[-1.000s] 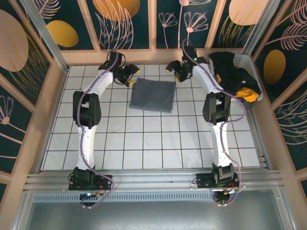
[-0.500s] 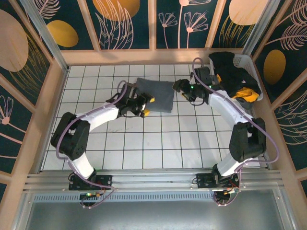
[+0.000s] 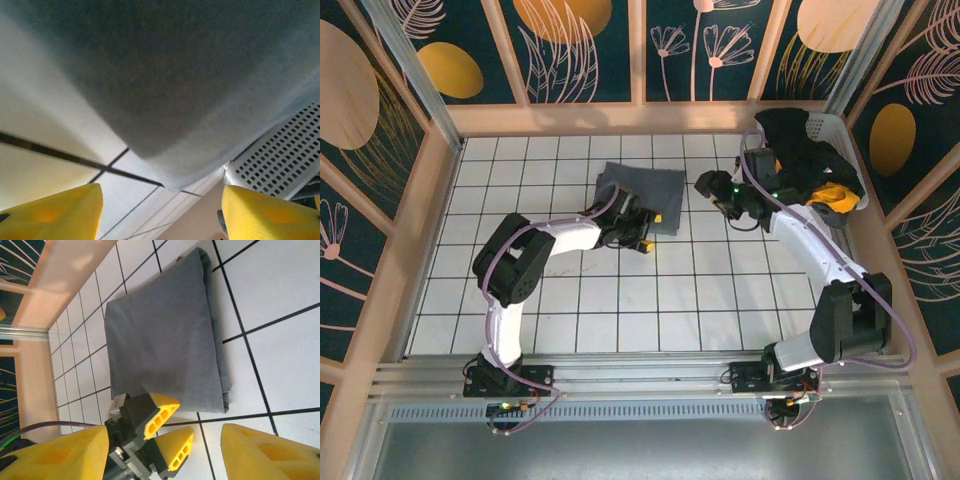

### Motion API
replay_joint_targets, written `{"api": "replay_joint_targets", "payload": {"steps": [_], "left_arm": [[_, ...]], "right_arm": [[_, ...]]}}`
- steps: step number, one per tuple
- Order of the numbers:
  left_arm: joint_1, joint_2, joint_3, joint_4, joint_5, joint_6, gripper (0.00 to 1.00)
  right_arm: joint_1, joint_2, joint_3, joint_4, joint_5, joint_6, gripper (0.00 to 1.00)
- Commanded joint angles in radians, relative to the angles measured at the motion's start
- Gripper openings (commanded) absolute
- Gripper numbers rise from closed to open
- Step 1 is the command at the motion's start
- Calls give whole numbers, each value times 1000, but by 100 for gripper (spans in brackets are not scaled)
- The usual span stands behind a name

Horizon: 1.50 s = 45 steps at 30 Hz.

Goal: Fold and stack the t-shirts

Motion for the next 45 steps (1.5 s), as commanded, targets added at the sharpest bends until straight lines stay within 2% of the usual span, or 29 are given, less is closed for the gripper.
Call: {"api": "replay_joint_targets", "payload": {"steps": [1, 6, 8, 11, 14, 19, 22, 26, 32, 37, 45], "left_arm": [[-4, 57, 55, 42, -61, -53, 58], [-2, 120, 83, 117, -142, -89, 40], [3, 133, 88, 141, -179, -100, 27], [20, 122, 66, 180, -249, -109, 0], [64, 82, 13, 236, -301, -115, 0], [204, 18, -63, 293, -299, -39, 0], [325, 10, -73, 303, -221, 77, 0], [503, -33, -107, 288, -180, 227, 0], [737, 30, -2, 221, -32, 491, 0], [807, 87, 51, 172, 38, 598, 0], [809, 54, -13, 190, 39, 596, 0]], "right_arm": [[-16, -40, -36, -6, -3, -2, 61], [-26, -50, -55, -12, -28, -4, 61], [-28, -49, -54, -12, -34, -5, 61], [-30, -45, -48, -18, -39, -7, 60], [-30, -42, -32, -26, -39, -12, 60], [-32, -25, -8, -34, -43, -17, 59], [-31, -13, 3, -26, -52, -14, 59], [-30, -2, 17, -19, -53, -14, 59], [-25, 8, 10, -15, -68, -8, 58], [-9, 11, -6, -13, -70, -14, 58], [14, 18, -11, 23, -90, -19, 58]]}}
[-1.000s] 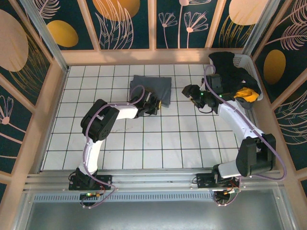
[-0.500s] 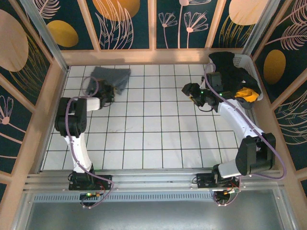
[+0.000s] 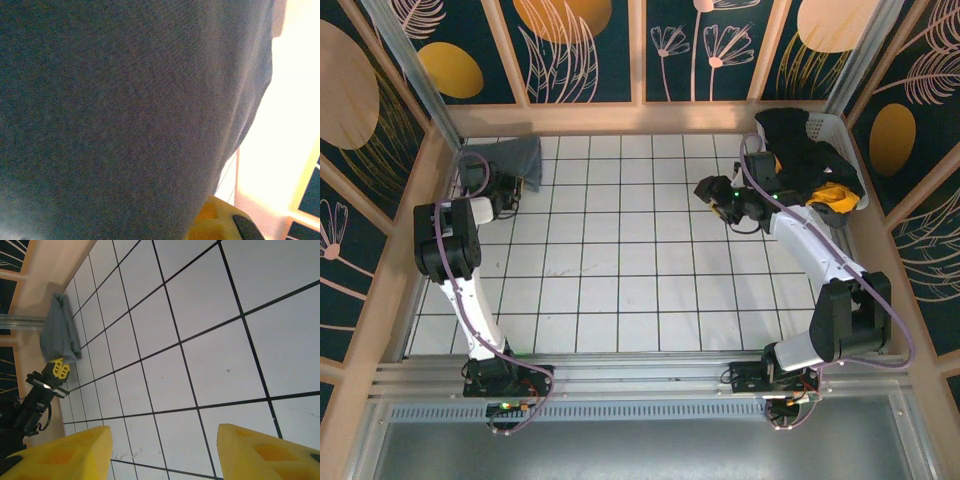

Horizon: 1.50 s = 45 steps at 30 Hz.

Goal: Fold and stack the t-shirts

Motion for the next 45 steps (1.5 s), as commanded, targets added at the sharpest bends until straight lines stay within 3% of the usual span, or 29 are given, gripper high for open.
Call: {"api": "replay_joint_targets", "payload": {"steps": [1, 6, 9, 13, 16, 17, 18, 20, 21, 23, 24, 29, 31, 35, 37, 39, 41, 43, 45], "left_arm": [[-3, -29, -36, -9, 14, 43, 0], [-3, -114, -74, -52, -43, 88, 0], [-3, -154, -72, -120, -82, 137, 0], [-2, -150, -78, -119, -49, 146, 0], [-2, -150, -58, -153, -38, 168, 15], [-2, -156, -41, -196, -50, 181, 25], [-2, -166, -33, -226, -59, 188, 38], [-2, -216, -41, -258, -76, 193, 72], [-2, -250, -50, -278, -88, 192, 95], [-2, -326, -74, -308, -103, 196, 99], [-3, -368, -93, -313, -109, 191, 99], [-37, -658, -197, -393, -236, 176, 99], [-65, -750, -198, -480, -349, 202, 99], [-139, -926, -196, -688, -764, 203, 99], [-156, -1034, -315, -597, -885, 272, 99], [-155, -1156, -507, -321, -891, 505, 99], [-158, -1241, -712, -41, -820, 778, 99], [-157, -1268, -820, 35, -797, 855, 99], [-157, -1260, -908, 114, -732, 902, 99]], "right_arm": [[14, -4, -1, 62, -44, -23, 59], [28, -111, -79, 360, -160, -10, 68], [21, -137, -101, 444, -174, 15, 69], [15, -122, -93, 458, -193, 18, 71], [14, -95, -62, 431, -213, 2, 71], [12, -89, -54, 421, -213, -4, 72], [11, -87, -47, 414, -214, -8, 72], [4, -88, -42, 416, -211, -12, 75], [1, -88, -38, 421, -214, -11, 77], [-8, -89, -32, 435, -215, -3, 82], [-14, -90, -30, 446, -218, 6, 98], [-74, -99, -23, 471, -205, 55, 99], [-84, -132, 2, 377, -83, -14, 99], [-91, -198, 56, 147, 296, -154, 99], [-95, -216, 33, 92, 491, -196, 99], [-116, -271, -99, 209, 560, -298, 99], [-126, -342, -288, 394, 615, -420, 99], [-114, -394, -444, 507, 747, -498, 99], [-112, -424, -548, 564, 803, -554, 99]]}}
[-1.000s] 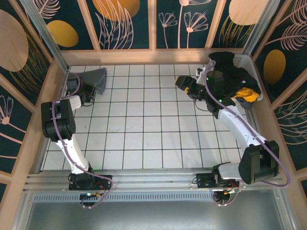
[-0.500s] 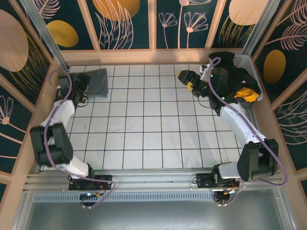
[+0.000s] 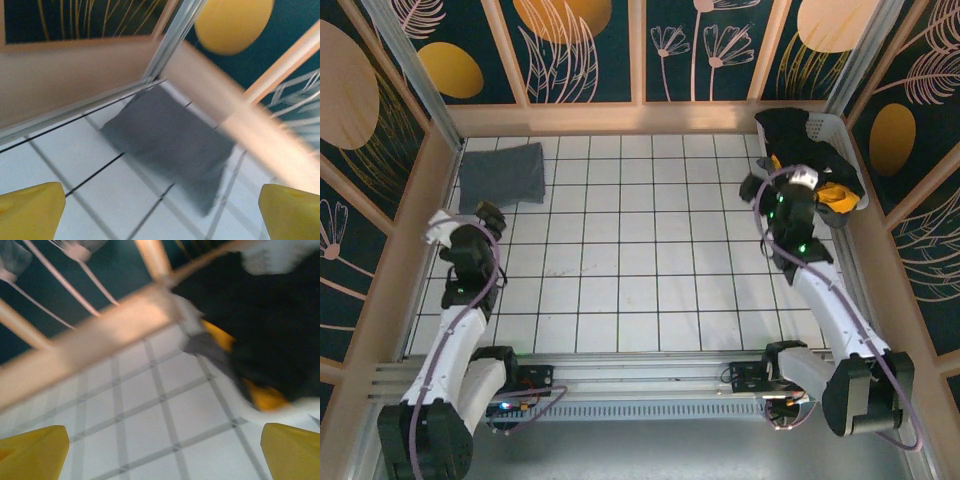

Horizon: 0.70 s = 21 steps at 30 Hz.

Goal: Fold and stack the t-shirts

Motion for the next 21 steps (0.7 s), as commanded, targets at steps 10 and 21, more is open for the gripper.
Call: {"api": "replay_joint_targets", "payload": {"steps": [10, 21], "left_arm": [[-2, 371, -181, 624, 82, 321, 99], [-3, 628, -67, 830, 214, 475, 99]], "right_arm": [[-50, 155, -392, 657, 135, -336, 99], [-162, 464, -413, 1078, -119, -314, 99]]}}
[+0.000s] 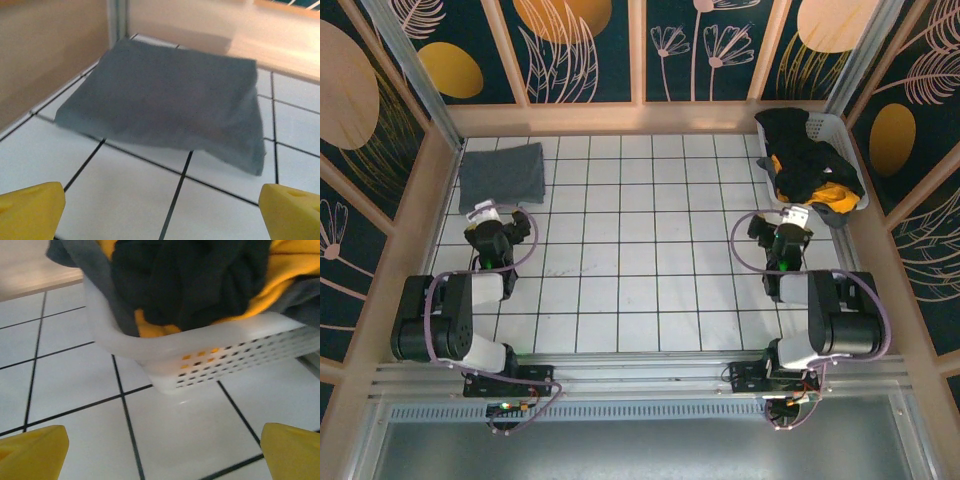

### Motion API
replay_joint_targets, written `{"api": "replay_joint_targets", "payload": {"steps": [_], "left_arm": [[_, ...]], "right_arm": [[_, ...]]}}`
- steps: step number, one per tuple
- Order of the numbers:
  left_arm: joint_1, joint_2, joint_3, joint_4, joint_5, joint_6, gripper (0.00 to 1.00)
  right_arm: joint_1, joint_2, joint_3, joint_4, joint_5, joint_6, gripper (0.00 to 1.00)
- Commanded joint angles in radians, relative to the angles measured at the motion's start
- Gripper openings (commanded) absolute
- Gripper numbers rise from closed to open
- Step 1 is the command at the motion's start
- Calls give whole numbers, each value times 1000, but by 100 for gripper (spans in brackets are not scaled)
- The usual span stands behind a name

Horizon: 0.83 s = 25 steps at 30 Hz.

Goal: Fold and stack the t-shirts

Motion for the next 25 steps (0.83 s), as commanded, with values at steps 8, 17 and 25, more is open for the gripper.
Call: {"api": "replay_joint_targets", "payload": {"steps": [8, 17, 25], "left_arm": [[-13, 45, -170, 450, 60, 88, 99], [-13, 31, -176, 439, 64, 90, 99], [-13, 32, -173, 434, 61, 92, 99]], "right_arm": [[-3, 65, -95, 358, -102, -33, 99], [-2, 64, -95, 357, -100, -35, 99], [-1, 64, -94, 356, -100, -36, 99]]}}
